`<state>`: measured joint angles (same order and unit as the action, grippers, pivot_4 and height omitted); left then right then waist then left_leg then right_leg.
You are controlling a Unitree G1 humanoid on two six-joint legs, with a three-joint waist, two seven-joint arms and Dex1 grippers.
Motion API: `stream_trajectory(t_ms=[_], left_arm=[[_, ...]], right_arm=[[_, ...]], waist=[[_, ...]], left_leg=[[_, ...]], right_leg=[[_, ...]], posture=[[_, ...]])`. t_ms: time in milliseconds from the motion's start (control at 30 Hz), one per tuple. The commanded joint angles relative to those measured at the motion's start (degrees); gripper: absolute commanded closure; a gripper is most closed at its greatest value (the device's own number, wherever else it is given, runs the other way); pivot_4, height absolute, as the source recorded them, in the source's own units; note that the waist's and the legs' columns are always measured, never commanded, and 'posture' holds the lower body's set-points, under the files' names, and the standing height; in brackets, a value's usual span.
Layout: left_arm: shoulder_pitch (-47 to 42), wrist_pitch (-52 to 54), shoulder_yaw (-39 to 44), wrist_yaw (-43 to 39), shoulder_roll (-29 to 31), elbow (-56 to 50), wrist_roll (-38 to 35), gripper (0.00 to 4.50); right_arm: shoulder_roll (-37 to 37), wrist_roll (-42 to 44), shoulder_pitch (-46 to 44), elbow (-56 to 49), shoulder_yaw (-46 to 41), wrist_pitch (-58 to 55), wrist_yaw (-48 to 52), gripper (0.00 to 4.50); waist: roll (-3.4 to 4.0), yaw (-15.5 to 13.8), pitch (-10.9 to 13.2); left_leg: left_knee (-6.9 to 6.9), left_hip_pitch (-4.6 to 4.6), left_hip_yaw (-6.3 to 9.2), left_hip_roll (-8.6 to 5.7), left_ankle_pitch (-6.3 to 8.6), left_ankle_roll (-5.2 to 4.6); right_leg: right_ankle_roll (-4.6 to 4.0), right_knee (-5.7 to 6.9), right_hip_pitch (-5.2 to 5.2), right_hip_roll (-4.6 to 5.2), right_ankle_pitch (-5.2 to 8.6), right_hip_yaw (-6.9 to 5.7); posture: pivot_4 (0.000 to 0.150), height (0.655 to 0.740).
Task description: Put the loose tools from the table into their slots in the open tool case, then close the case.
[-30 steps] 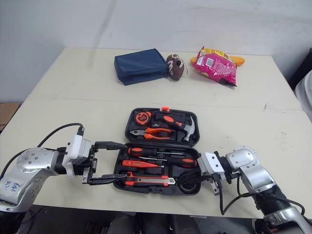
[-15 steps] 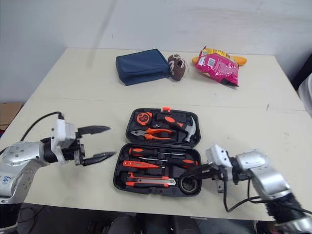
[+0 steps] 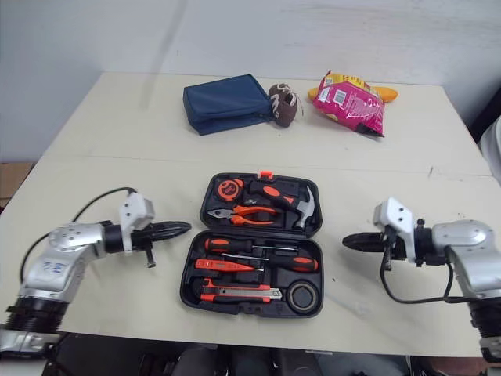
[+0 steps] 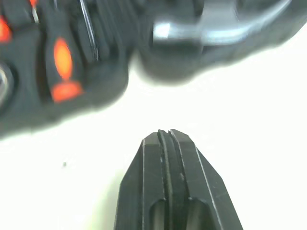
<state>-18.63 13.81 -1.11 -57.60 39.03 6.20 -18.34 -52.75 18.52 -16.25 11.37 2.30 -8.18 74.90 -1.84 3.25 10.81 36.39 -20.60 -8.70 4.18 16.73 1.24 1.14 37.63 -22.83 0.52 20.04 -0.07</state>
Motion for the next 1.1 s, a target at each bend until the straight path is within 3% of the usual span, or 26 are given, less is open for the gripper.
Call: stream_trajectory(t_ms=[33,533,833,933,967,1033,1100], left_arm=[[-2.1,-0.3,-1.7,-0.7,-1.3,1.1,1.2,4.45],[-7.7,-1.9,-4.0,3.4,-9.0,6.9,6.2,4.45],[-8.3,-4.2,-2.5,5.4,-10.3,12.2,7.7,4.45],[-6.2,-0.8,-1.0,5.3,-8.8,8.9,6.3,4.45],[-4.9,0.4,0.5,5.2,-7.9,7.0,5.0,4.49],[-2.4,2.7,4.1,4.8,-6.0,3.5,2.2,3.96],[-0.2,5.5,7.2,3.6,-4.2,-0.6,-1.6,3.29]], right_arm=[[3.2,-3.5,-2.6,1.7,1.9,2.5,-2.2,4.5],[11.3,-5.0,-9.1,-0.7,3.0,-1.3,-5.9,4.5],[11.1,-8.6,-11.3,4.0,3.6,0.8,-5.7,4.5],[8.6,-8.2,-11.9,5.2,2.8,-0.1,-3.3,4.5],[7.4,-7.9,-11.7,5.3,1.8,0.2,-2.8,4.18],[4.7,-6.7,-10.6,4.3,-0.2,-2.1,-2.1,3.65],[3.3,-5.4,-9.8,3.2,-2.1,-3.6,-2.5,2.74]], waist=[[0.0,0.3,0.0],[0.0,-0.4,0.0],[0.01,-0.2,0.0],[0.01,-0.2,0.0],[0.01,-0.2,0.0],[0.02,0.1,0.0],[0.02,0.2,0.0]], left_leg=[[0.0,0.01,-0.04,0.0,-0.01,0.02],[0.34,0.07,-0.15,-0.05,-0.12,-0.06],[0.65,0.07,-0.16,-0.04,-0.11,-0.09],[0.66,0.08,-0.16,-0.04,-0.11,-0.1],[0.64,0.08,-0.16,-0.04,-0.11,-0.1],[0.61,0.08,-0.16,-0.02,-0.1,-0.08],[0.54,0.07,-0.17,0.03,-0.07,-0.04]], right_leg=[[0.0,0.04,-0.01,-0.01,0.0,0.03],[0.13,0.33,0.0,0.05,-0.12,0.2],[0.17,0.57,0.03,0.08,-0.15,0.2],[0.18,0.59,0.03,0.08,-0.16,0.2],[0.18,0.59,0.03,0.08,-0.16,0.2],[0.18,0.58,0.02,0.07,-0.16,0.2],[0.14,0.52,0.0,0.04,-0.12,0.18]], posture=[[0.15,0.74],[0.15,0.74],[0.15,0.74],[0.15,0.74],[0.15,0.74],[0.15,0.74],[0.15,0.74]])
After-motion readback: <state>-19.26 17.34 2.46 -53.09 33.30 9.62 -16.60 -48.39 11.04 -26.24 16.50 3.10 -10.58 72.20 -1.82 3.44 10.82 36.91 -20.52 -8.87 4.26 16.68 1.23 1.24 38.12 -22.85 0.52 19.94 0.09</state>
